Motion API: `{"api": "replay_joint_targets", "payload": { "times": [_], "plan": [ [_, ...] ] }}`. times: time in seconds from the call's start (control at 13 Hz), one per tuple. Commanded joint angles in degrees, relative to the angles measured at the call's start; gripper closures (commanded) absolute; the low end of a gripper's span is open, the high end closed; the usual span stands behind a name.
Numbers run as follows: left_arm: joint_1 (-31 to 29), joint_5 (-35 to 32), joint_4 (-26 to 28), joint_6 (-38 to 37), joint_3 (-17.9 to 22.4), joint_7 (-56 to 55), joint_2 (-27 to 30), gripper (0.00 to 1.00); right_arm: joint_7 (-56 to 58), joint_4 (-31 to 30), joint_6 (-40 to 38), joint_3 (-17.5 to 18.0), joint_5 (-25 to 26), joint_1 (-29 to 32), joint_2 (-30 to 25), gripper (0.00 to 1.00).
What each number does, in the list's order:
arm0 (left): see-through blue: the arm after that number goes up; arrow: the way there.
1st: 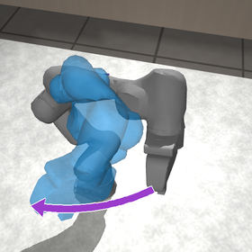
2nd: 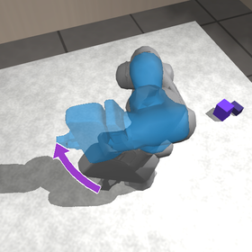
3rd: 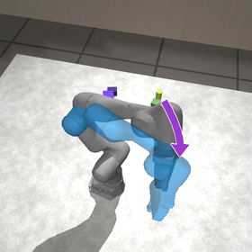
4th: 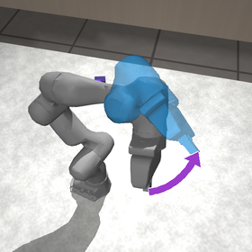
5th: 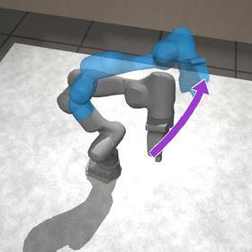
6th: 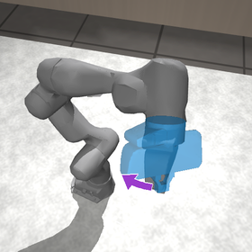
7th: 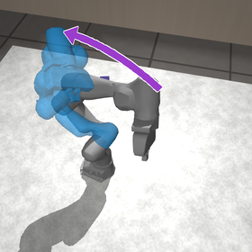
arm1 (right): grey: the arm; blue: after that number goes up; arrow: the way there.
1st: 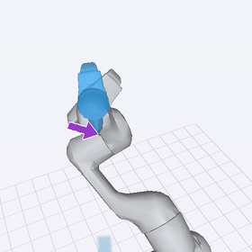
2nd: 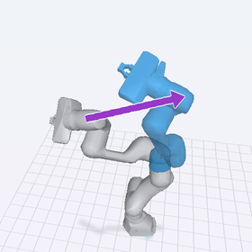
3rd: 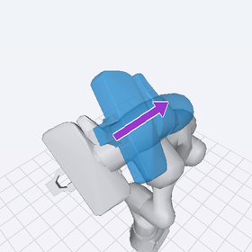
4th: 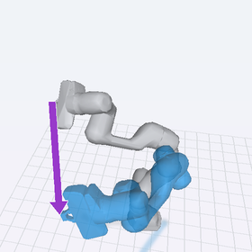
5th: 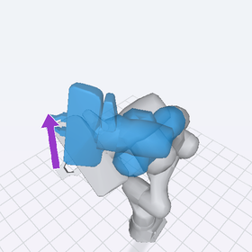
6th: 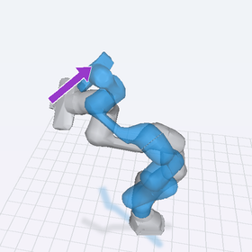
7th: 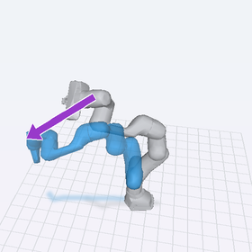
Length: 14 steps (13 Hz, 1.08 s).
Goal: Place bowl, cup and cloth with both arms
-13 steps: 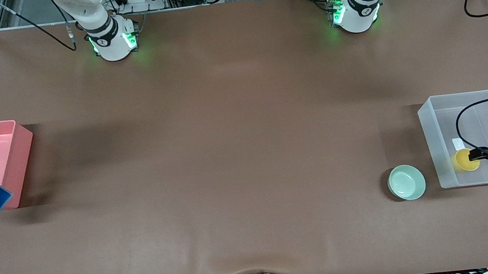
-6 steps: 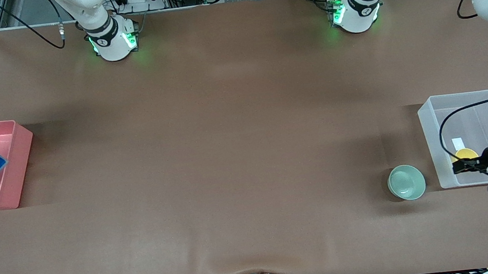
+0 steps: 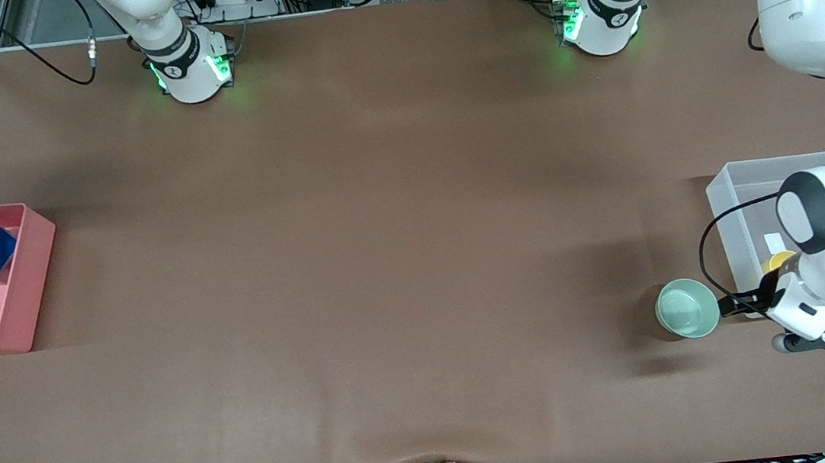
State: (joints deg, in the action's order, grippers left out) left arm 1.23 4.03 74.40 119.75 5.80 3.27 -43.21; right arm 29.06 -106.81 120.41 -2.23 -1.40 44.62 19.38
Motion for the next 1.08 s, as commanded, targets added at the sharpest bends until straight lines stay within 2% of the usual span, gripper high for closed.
{"api": "replay_joint_targets", "payload": {
  "times": [0.0, 0.08, 0.15, 0.31, 0.46, 0.54, 0.69, 0.85, 1.0],
  "plan": [
    [-0.26, 1.15, -0.32, 2.94, 0.27, -0.37, -2.92, 0.28, 3.18, 0.02, -1.39, 1.0, -1.15, 2.31, 2.49, 0.93],
    [-0.26, 1.15, -0.05, 4.25, 0.27, -0.2, -3.8, 0.28, 4.32, 0.11, -2.36, 1.09, -1.24, 3.1, 3.46, 0.19],
    [-0.26, 1.15, 0.04, 5.05, 0.27, -0.2, -4.33, 0.28, 4.86, 0.37, -2.63, 1.18, -1.33, 4.15, 4.43, 0.0],
    [-0.26, 1.06, 0.04, 5.5, 0.36, -0.11, -5.39, 0.31, 5.3, 1.59, -6.56, 1.53, -1.41, 3.55, 4.35, 0.0],
    [-0.18, 1.06, 0.13, 6.02, 0.36, -0.89, -6.44, 0.36, 4.86, 6.58, -14.55, 2.14, -1.42, 0.93, 3.57, 0.0],
    [-0.18, 1.15, 0.13, 6.98, 0.27, -1.16, -6.79, 0.43, 3.64, 9.4, -17.89, 2.15, -1.07, -1.35, 3.13, 0.0],
    [-0.18, 1.24, 0.13, 7.87, 0.27, -1.43, -7.33, 0.65, -2.05, 10.39, -20.91, 2.15, -0.54, -7.4, -0.55, 0.0],
    [-0.18, 1.24, 0.13, 7.87, 0.27, -1.77, -7.15, 1.0, -9.51, 10.13, -23.27, 2.06, 0.86, -15.83, -4.42, 0.0],
    [0.35, 1.06, 0.04, 7.87, 0.36, -3.0, -7.15, 1.0, -16.38, 10.13, -25.3, 2.15, 2.62, -24.62, -7.76, 0.0]
  ]
}}
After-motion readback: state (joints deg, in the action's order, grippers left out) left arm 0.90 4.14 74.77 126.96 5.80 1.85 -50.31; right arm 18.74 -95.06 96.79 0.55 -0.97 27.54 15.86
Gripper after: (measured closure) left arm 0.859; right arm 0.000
